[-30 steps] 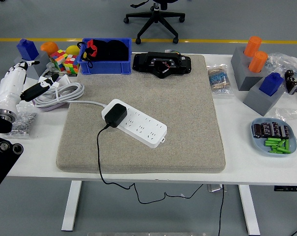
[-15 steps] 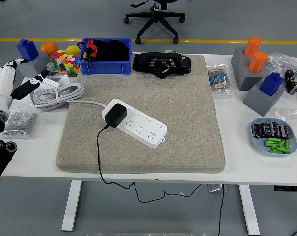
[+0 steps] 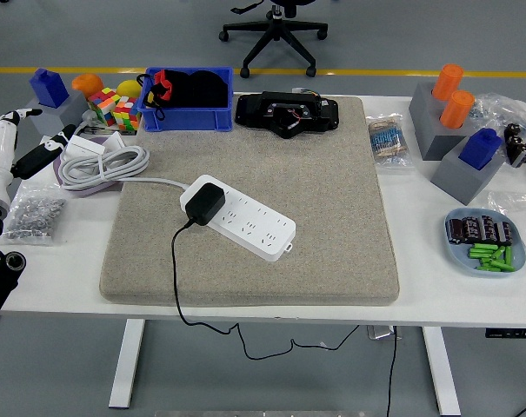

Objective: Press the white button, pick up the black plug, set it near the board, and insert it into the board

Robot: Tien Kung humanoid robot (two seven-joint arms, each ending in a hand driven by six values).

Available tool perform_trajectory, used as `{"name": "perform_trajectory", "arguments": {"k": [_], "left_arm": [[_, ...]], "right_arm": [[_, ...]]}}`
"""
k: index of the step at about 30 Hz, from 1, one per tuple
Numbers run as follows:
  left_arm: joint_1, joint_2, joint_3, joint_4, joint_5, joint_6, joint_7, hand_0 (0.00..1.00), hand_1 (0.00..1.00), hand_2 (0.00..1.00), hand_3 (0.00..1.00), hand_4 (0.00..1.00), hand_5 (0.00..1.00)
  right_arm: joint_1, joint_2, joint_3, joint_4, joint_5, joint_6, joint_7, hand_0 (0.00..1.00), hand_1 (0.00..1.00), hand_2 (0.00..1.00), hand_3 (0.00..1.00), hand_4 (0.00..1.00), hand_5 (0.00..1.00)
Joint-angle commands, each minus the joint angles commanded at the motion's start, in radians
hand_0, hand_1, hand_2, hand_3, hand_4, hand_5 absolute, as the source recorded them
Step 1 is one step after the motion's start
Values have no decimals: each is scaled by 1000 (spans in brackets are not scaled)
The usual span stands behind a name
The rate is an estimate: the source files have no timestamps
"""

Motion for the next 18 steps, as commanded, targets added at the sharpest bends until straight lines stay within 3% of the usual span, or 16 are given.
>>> {"name": "perform_trajectory", "arguments": {"k": [5, 6, 11, 12, 17, 18], "left_arm": [[-1, 2, 3, 0, 3, 5, -2, 998, 971, 884, 809, 906, 797], [-1, 2, 4, 1, 3, 8, -4, 998, 934, 768, 815, 900, 784], [-2, 3, 7, 2, 5, 17, -8, 998, 934, 768, 815, 900, 784], [-3, 3, 7, 2, 4, 19, -9, 998, 874, 530, 791, 893, 765], [-3, 5, 6, 3, 4, 24, -12, 998, 874, 530, 791, 893, 765], [-2, 5, 5, 2, 4, 23, -12, 998, 869, 543, 647, 892, 767]], "right_arm": [[1, -1, 1, 1, 1, 0, 1, 654, 655, 620, 607, 683, 463], [0, -1, 0, 1, 0, 0, 1, 654, 655, 620, 607, 684, 462], [-1, -1, -2, 1, 0, -1, 1, 654, 655, 620, 607, 684, 462], [0, -1, -2, 1, 1, -1, 1, 655, 655, 620, 607, 683, 463], [-1, 0, -3, 1, 0, -1, 2, 655, 655, 620, 607, 683, 463], [-2, -1, -5, 1, 1, -1, 2, 656, 655, 620, 607, 684, 462]]}}
